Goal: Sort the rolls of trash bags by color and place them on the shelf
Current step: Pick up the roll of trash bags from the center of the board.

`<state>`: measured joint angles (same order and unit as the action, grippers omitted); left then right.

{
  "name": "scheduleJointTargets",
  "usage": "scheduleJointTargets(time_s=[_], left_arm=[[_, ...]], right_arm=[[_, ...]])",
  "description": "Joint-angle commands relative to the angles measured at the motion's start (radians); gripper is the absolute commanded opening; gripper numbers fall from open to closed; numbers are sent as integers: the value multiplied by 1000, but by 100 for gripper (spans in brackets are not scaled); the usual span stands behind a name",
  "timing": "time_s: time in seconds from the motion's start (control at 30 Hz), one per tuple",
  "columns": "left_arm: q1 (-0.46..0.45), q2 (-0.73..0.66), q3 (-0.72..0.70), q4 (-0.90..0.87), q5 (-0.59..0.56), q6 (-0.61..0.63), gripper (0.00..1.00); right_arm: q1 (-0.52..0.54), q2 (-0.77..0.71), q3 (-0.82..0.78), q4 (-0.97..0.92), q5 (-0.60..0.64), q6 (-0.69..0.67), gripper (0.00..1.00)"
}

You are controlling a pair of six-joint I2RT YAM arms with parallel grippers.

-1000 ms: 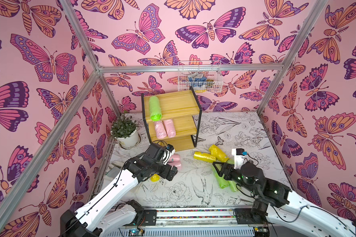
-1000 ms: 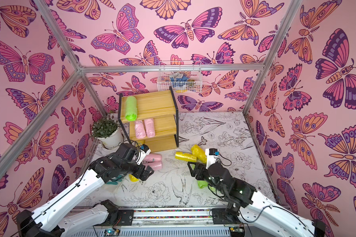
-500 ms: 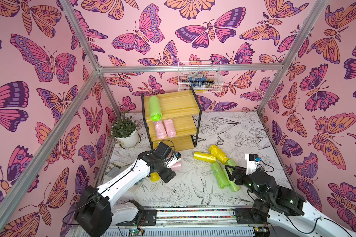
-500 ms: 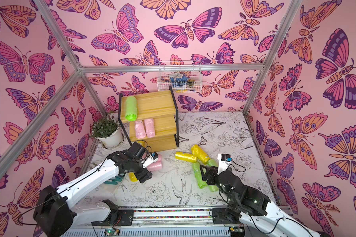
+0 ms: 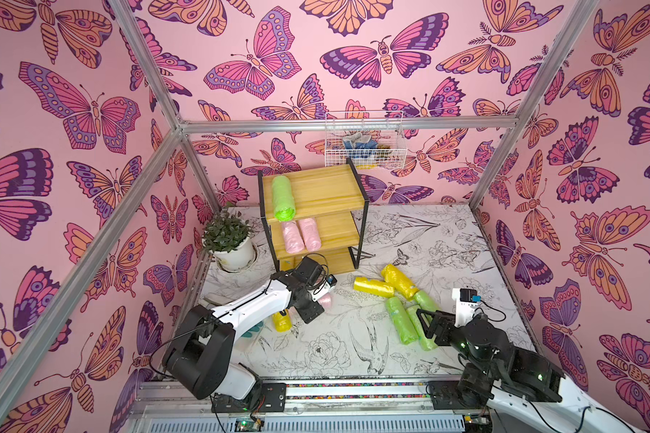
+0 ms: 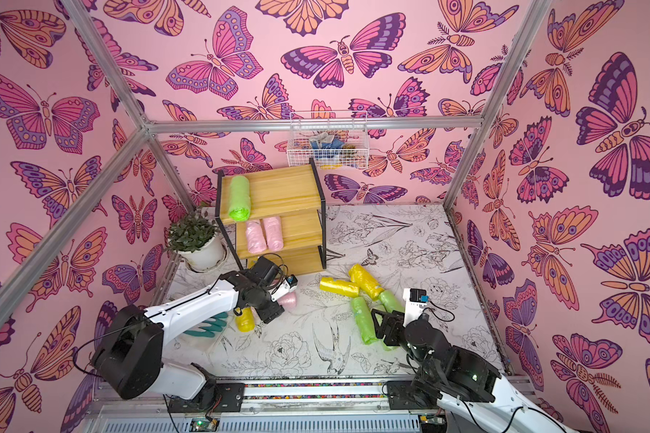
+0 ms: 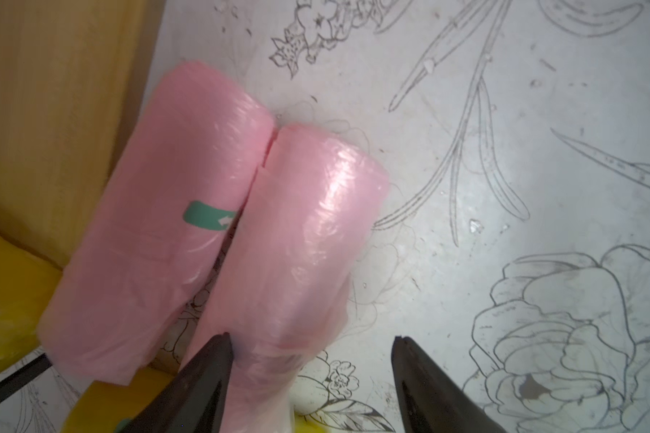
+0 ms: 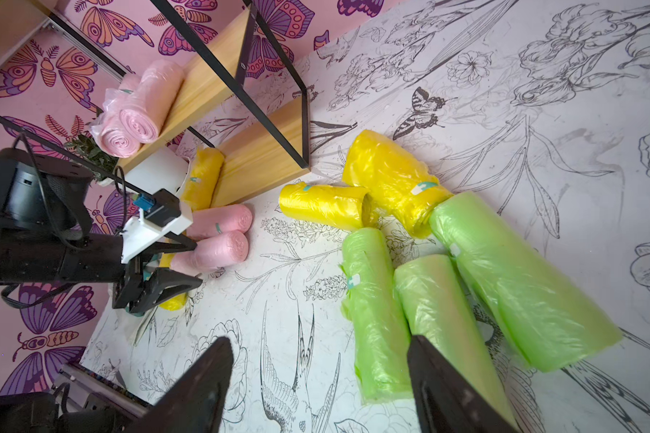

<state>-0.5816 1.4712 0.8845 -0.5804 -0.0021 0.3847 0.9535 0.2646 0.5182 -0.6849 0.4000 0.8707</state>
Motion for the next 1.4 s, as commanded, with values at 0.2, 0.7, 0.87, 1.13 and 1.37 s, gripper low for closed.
scheduleJointTargets(time_s=[0.2, 0.7, 0.87, 1.13, 1.37], left_arm=[[-3, 74, -38, 57, -19, -54, 62], [-28, 94, -95, 56, 24, -53, 60], [-51, 121, -91, 48, 42, -60, 61], [-79, 79, -82, 39, 30, -108, 0], [-81, -112, -37, 31, 81, -269, 0]], right_arm=[[5, 20, 3, -18, 0, 16, 77], [5, 47, -14, 7, -22, 44, 77], [5, 42, -12, -7, -23, 51, 77], [5, 8, -10, -42, -11, 73, 77], [5, -6, 40, -112, 24, 80, 76]])
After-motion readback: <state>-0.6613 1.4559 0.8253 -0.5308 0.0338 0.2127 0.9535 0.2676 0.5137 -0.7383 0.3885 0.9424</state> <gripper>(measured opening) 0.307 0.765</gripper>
